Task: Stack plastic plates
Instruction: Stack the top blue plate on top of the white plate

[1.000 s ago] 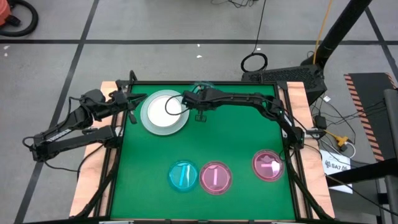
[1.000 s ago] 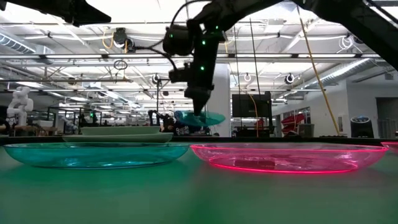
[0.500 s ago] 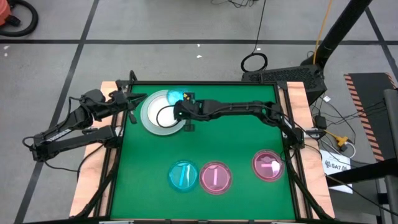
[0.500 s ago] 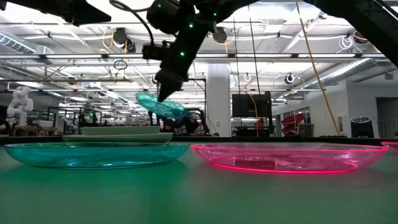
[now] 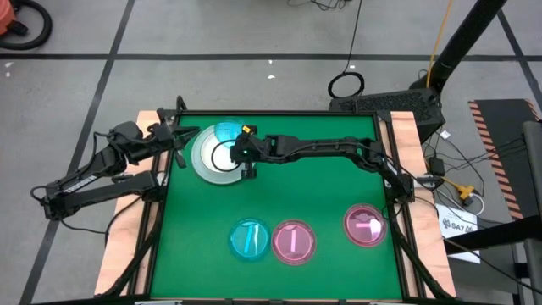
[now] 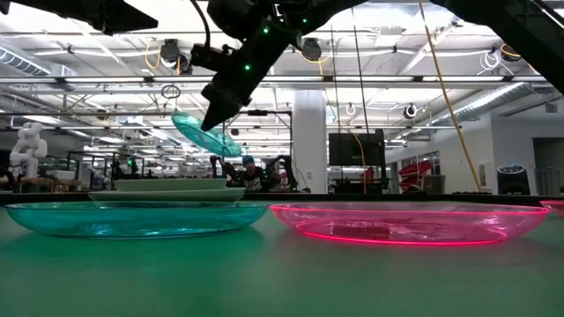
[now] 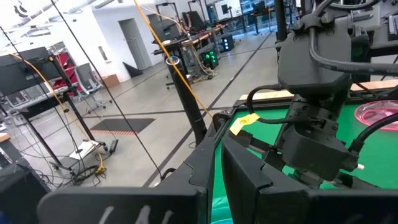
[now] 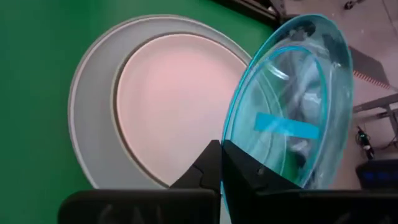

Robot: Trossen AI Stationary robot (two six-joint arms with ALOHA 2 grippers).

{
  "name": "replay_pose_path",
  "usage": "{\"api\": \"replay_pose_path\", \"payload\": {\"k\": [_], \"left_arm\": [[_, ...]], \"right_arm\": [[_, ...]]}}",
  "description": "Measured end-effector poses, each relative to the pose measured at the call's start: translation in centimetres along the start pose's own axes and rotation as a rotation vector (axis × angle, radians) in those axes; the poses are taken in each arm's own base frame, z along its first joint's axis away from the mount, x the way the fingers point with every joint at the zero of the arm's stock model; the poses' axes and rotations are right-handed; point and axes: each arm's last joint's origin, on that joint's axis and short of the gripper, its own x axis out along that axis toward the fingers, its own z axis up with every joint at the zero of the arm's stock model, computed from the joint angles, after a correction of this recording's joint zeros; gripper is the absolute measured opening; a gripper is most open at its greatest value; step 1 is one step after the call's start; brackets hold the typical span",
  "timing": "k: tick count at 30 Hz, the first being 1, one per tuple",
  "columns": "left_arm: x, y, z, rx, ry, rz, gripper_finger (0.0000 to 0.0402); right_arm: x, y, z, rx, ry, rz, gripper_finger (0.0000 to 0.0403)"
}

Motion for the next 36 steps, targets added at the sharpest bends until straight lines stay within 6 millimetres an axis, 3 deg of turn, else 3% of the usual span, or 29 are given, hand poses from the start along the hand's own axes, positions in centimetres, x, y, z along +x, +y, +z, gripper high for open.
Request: {"api": "replay_pose_path", "payload": {"k": [23, 32, 36], "left_arm": [[0.0, 0.1, 0.2, 0.01, -0.022, 0.006, 0.0037], [0.0, 0.1, 0.2, 0.015, -0.023, 0.007, 0.0037], [0.0, 0.1, 0.2, 0.015, -0.02, 0.006, 0.0037]], "right_arm": [[0.6, -0.2, 1.4, 0.003, -0.169, 0.004, 0.0], [4.0, 1.6, -0.3, -0.1, -0.06, 0.087, 0.0], [4.3, 1.7, -0.3, -0.124, -0.075, 0.077, 0.0]]}}
